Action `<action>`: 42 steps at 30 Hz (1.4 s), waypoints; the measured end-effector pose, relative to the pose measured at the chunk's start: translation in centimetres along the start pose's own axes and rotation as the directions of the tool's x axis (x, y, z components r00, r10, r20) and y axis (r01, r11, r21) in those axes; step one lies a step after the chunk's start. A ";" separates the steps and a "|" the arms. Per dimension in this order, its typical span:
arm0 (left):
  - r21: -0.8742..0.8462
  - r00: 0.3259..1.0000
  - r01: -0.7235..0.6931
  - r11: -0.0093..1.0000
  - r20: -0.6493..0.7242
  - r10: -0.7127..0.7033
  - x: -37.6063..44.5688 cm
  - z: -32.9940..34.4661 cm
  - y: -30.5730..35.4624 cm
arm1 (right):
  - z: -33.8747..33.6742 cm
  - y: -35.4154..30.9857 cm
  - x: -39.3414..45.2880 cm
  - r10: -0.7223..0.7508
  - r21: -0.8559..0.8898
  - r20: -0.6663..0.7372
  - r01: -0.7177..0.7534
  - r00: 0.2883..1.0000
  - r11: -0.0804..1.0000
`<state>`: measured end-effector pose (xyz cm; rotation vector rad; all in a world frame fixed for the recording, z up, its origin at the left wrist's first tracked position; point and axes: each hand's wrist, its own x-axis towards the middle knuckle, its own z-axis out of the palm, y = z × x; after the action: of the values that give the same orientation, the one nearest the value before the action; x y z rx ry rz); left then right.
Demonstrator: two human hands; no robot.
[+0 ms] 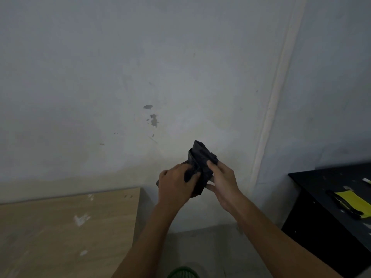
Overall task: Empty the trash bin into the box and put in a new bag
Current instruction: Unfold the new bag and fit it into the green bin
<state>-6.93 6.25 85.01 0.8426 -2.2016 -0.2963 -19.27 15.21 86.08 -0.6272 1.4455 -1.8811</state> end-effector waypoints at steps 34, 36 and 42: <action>-0.817 0.880 0.422 0.392 0.266 -0.394 2.9 -3.7 -2.0 | -1.2 4.0 1.8 -0.382 -0.636 0.194 0.412 0.903 0.652; -0.808 0.875 0.427 0.405 0.256 -0.410 3.0 -4.0 -2.2 | -1.1 3.8 2.3 -0.435 -0.612 0.135 0.420 0.890 0.670; -0.719 0.827 0.463 0.518 0.142 -0.544 3.3 -4.1 -3.5 | -1.1 0.4 2.4 -0.347 -0.403 0.120 0.365 0.930 0.839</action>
<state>-3.96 1.62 88.11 0.9639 -1.4427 -1.3093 -21.52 14.02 85.31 -1.2106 1.8242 -1.8119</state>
